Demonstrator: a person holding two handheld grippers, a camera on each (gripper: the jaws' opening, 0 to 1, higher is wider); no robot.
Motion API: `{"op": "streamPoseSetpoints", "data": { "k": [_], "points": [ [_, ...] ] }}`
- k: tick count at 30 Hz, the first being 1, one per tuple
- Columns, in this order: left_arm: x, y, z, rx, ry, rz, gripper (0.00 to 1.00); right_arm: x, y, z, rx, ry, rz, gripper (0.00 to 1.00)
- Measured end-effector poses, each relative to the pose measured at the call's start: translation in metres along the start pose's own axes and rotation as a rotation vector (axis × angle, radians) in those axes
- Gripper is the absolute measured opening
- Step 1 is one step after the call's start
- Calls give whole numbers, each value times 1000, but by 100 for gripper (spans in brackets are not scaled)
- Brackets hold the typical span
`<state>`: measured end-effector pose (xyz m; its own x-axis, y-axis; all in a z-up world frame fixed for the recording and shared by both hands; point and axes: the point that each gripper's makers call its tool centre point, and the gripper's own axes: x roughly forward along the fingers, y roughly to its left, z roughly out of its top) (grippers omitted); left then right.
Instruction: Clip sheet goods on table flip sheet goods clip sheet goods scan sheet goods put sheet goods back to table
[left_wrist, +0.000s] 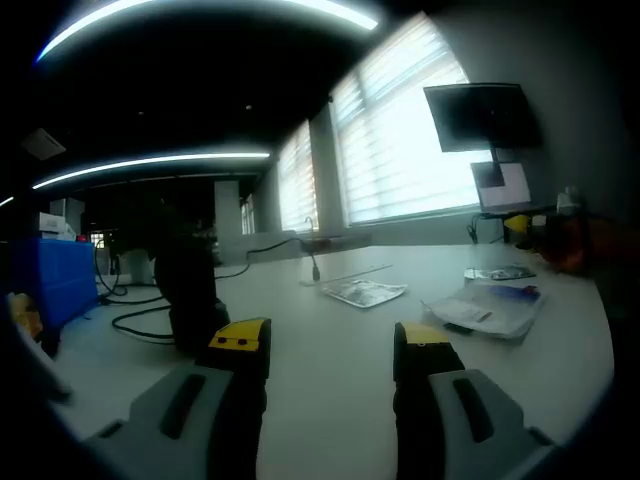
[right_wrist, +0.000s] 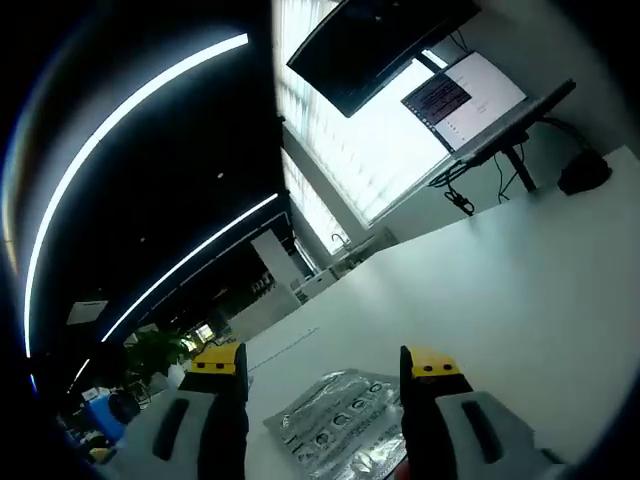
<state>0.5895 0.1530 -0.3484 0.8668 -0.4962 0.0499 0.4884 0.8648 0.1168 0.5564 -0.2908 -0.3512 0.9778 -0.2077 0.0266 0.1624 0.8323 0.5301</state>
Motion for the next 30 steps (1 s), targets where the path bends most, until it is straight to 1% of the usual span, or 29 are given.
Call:
{"op": "streamPoseSetpoints", "data": {
  "k": [4, 7, 12, 14, 17, 19, 21, 23, 25, 29, 30],
  "points": [
    [0, 0, 0, 1, 0, 1, 42, 2, 7, -1, -50, 9, 28, 57],
    [0, 0, 0, 0, 0, 2, 42, 4, 13, 0, -107, 14, 54, 57],
    [0, 0, 0, 1, 1, 1, 42, 6, 27, -2, -225, 35, 116, 57],
    [0, 0, 0, 1, 1, 1, 42, 7, 29, -2, -253, 41, 126, 54],
    [0, 0, 0, 1, 1, 1, 42, 9, 33, -1, -330, 52, 161, 56],
    [0, 0, 0, 2, 2, 0, 42, 11, 39, -3, -396, 87, 221, 57],
    [0, -1, -1, 3, 4, -1, 42, 14, 41, -6, -442, 128, 262, 57],
    [1, -1, -1, 5, 6, -3, 42, 16, 39, -5, -511, 146, 273, 56],
    [1, -1, -1, 6, 5, -2, 42, 17, 35, -6, -563, 179, 290, 56],
    [1, 0, -1, 7, 7, 2, 42, 22, 27, -8, -593, 225, 316, 55],
    [1, -1, -1, 8, 8, 1, 42, 22, 24, -14, -621, 264, 338, 54]
  ]
}}
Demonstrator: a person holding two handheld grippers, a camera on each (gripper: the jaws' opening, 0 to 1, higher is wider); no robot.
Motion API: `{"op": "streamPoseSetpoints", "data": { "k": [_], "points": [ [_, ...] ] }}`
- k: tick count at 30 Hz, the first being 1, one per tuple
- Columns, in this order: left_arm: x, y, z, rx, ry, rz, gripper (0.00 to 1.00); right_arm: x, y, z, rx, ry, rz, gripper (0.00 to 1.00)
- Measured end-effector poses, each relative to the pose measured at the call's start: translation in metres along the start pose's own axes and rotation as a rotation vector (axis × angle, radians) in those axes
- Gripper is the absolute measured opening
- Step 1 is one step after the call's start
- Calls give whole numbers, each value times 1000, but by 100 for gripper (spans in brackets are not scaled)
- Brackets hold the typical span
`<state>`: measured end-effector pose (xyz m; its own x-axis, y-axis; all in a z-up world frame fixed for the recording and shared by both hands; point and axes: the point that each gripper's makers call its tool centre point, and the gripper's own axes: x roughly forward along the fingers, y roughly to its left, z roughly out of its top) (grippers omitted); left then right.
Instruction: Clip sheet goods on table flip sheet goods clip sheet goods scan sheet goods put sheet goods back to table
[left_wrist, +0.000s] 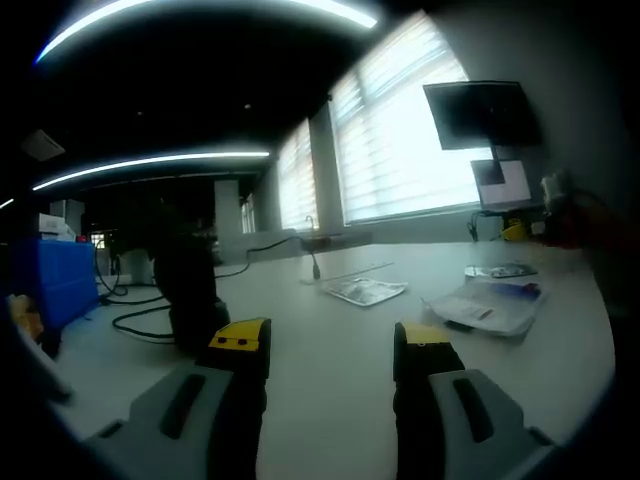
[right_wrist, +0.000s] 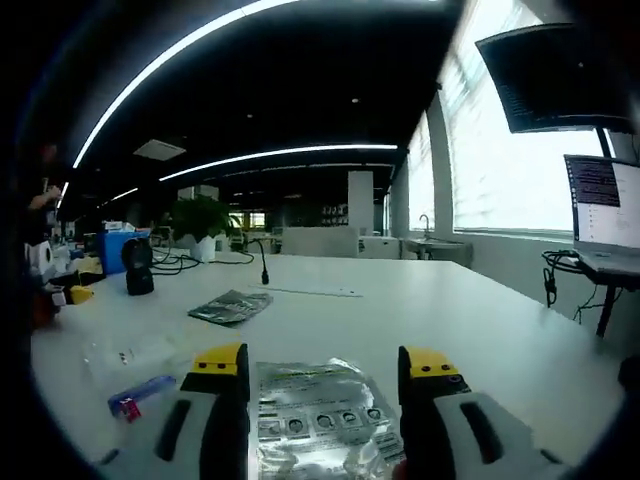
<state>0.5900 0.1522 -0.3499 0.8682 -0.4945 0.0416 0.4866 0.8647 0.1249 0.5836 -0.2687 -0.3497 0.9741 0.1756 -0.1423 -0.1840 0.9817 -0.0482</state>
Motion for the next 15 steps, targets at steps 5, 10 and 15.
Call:
{"op": "streamPoseSetpoints", "data": {
  "k": [5, 10, 15],
  "points": [
    [0, 0, -1, 3, 4, 1, 42, 6, -1, -19, -32, 78, 46, 54],
    [1, -1, -1, 6, 8, 0, 42, 13, 12, -27, -119, 132, 112, 54],
    [1, 0, -1, 5, 7, 2, 42, 18, 18, -45, -134, 210, 194, 54]
  ]
}}
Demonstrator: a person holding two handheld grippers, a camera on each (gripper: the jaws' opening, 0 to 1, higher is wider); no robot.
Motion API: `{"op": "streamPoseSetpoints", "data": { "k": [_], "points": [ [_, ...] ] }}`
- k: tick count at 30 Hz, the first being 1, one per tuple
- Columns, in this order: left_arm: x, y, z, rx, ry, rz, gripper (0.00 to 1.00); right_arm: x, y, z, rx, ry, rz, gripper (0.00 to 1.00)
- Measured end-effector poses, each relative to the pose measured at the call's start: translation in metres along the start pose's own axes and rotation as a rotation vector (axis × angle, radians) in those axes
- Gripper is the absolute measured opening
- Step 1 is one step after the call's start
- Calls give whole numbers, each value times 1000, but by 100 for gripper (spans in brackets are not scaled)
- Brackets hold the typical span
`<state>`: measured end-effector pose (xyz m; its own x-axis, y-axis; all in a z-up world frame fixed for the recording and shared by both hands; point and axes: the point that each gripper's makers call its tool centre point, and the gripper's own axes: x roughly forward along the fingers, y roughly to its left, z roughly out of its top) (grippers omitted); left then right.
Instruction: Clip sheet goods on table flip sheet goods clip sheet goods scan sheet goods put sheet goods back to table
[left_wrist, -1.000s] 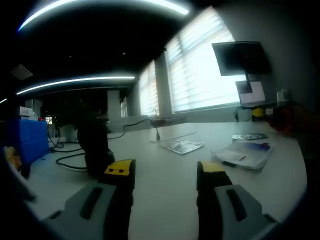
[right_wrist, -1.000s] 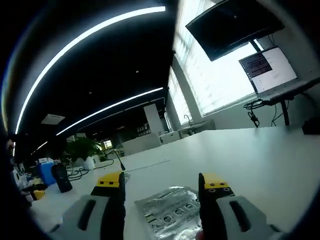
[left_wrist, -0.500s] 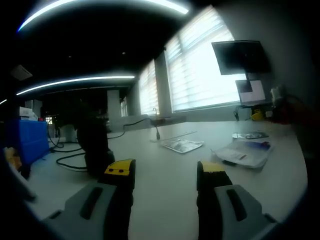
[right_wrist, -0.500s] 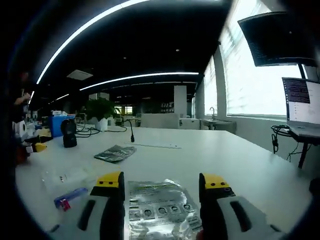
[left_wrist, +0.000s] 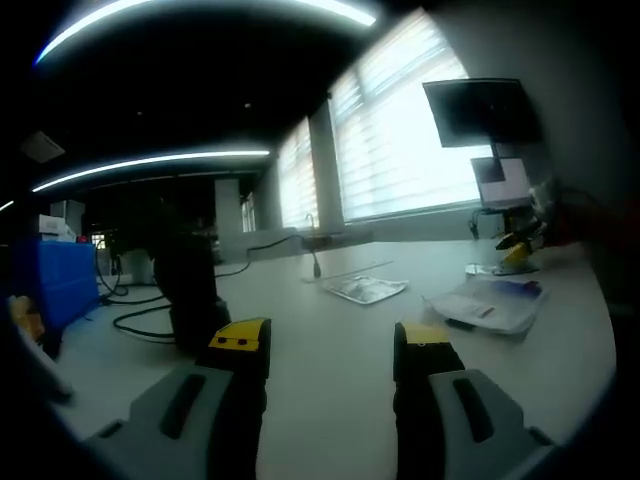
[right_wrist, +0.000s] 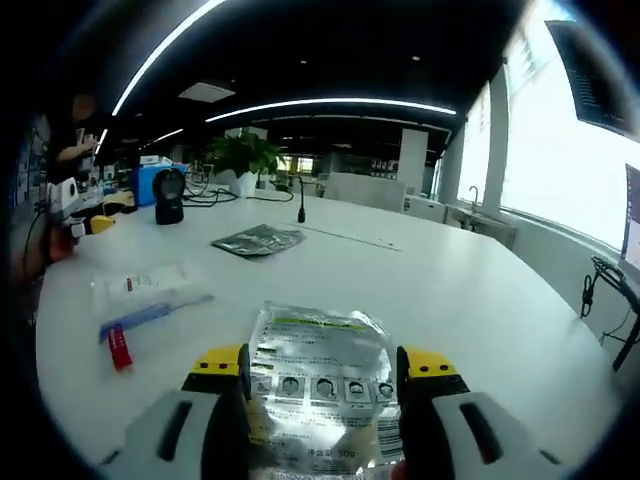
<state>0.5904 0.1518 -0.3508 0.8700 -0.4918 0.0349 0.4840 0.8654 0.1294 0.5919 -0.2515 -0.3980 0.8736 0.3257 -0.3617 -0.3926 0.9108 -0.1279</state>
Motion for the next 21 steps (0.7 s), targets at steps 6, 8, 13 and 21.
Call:
{"op": "streamPoseSetpoints", "data": {
  "k": [6, 8, 13, 21],
  "points": [
    [0, 0, 0, -2, -1, -1, 42, 0, 1, -7, 28, 17, 36, 53],
    [0, 0, 0, -1, -1, -2, 42, 0, 0, -9, 30, 24, 43, 52],
    [0, 0, 0, -1, -2, -2, 42, 1, -1, -17, 84, 42, 88, 51],
    [0, 0, 0, 1, 0, -1, 42, 0, -3, -22, 100, 51, 89, 50]
  ]
}}
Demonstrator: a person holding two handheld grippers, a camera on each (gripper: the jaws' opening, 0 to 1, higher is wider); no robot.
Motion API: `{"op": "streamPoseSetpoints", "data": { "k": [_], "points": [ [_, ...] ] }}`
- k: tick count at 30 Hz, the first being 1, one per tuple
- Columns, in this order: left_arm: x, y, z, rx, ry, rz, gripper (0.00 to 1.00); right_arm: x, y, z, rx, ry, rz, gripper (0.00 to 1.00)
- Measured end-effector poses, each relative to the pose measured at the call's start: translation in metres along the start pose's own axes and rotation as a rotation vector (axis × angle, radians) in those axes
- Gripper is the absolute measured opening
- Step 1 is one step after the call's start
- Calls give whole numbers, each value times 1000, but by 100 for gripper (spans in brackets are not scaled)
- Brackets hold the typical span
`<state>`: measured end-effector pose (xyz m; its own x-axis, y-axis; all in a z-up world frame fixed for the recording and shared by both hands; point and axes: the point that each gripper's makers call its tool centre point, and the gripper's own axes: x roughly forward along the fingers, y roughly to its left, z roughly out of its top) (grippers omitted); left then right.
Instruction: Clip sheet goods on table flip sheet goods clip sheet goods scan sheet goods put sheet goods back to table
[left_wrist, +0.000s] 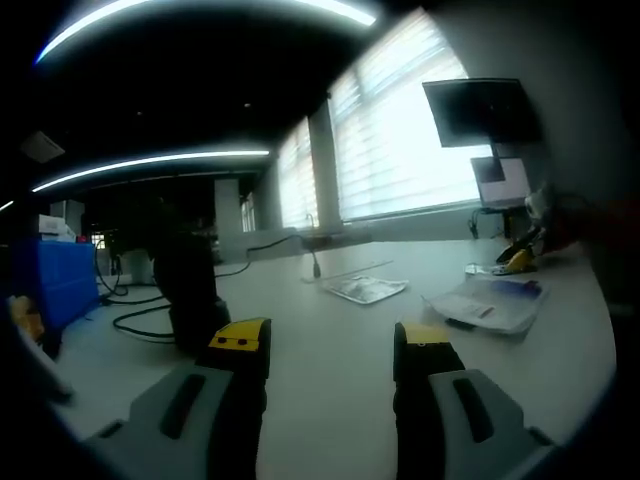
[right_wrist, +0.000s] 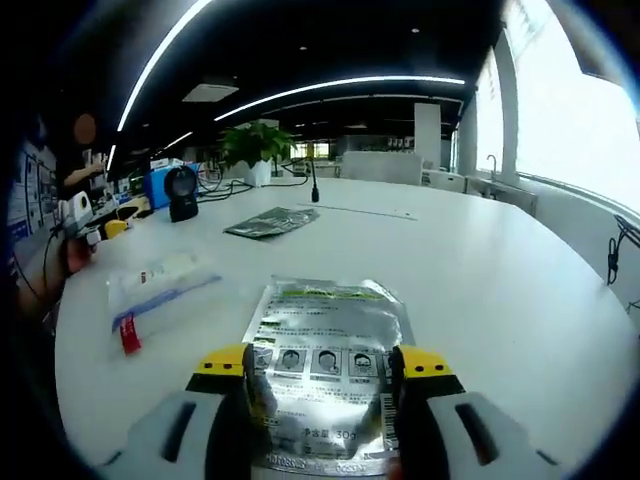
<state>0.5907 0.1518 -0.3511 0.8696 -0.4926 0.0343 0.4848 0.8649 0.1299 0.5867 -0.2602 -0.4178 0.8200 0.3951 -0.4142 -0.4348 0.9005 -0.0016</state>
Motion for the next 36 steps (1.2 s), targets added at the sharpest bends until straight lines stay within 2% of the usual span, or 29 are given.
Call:
{"op": "streamPoseSetpoints", "data": {
  "k": [11, 18, 25, 36],
  "points": [
    [0, 0, 0, -1, -2, 0, 42, -6, 3, -2, 30, -2, -68, 49],
    [0, 0, 1, -1, -3, -1, 42, -13, 7, -6, 52, 15, -139, 47],
    [0, 0, 1, 0, -3, -2, 42, -16, 7, -7, 75, -14, -204, 47],
    [-1, 0, 1, -2, -6, -1, 42, -19, 10, -8, 97, -5, -292, 46]
  ]
}}
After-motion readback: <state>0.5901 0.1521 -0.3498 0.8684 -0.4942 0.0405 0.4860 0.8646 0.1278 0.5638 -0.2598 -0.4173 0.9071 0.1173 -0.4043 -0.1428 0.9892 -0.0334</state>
